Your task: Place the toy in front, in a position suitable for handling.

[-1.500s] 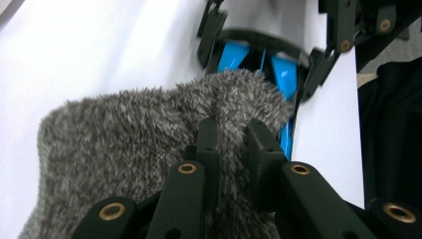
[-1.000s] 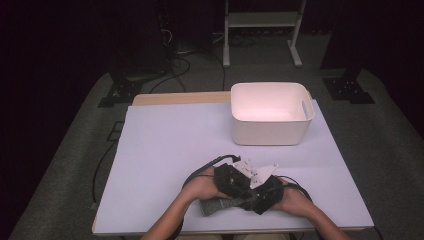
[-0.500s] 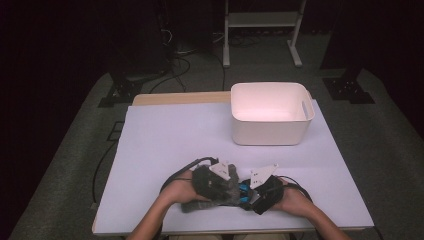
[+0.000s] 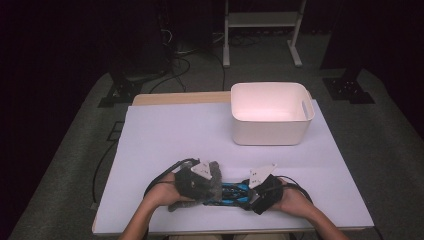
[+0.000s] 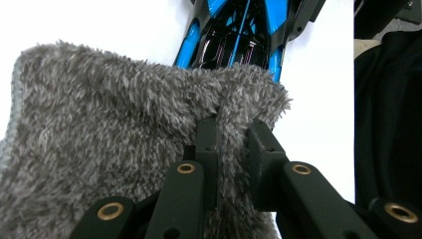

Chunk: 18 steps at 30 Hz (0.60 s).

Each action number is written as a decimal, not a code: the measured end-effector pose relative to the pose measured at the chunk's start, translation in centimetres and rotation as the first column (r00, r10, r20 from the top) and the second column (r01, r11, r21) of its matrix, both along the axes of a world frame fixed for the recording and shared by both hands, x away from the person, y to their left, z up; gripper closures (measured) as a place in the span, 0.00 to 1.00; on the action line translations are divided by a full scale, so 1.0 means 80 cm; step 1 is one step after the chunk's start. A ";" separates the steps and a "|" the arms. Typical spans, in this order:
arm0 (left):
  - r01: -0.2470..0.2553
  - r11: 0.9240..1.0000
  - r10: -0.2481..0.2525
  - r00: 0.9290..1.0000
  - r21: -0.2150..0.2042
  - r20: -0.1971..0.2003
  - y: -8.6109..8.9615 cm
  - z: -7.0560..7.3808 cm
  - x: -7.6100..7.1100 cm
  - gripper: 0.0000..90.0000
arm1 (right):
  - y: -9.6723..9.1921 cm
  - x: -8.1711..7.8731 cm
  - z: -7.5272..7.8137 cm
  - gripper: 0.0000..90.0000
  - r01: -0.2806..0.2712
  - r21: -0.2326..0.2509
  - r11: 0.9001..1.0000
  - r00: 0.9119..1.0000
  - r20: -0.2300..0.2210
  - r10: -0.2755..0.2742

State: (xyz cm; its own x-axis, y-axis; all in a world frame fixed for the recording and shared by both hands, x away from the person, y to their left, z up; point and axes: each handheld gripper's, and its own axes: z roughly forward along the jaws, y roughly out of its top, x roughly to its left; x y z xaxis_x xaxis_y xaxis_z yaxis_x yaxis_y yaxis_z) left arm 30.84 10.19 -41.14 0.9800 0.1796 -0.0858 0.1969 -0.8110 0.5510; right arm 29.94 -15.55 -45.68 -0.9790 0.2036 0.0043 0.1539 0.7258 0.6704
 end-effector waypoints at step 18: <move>0.008 1.000 -0.008 1.000 -0.001 0.006 -0.008 -0.002 -0.002 0.87 | -0.010 0.003 0.026 0.21 0.024 -0.080 0.996 0.998 -0.061 -0.029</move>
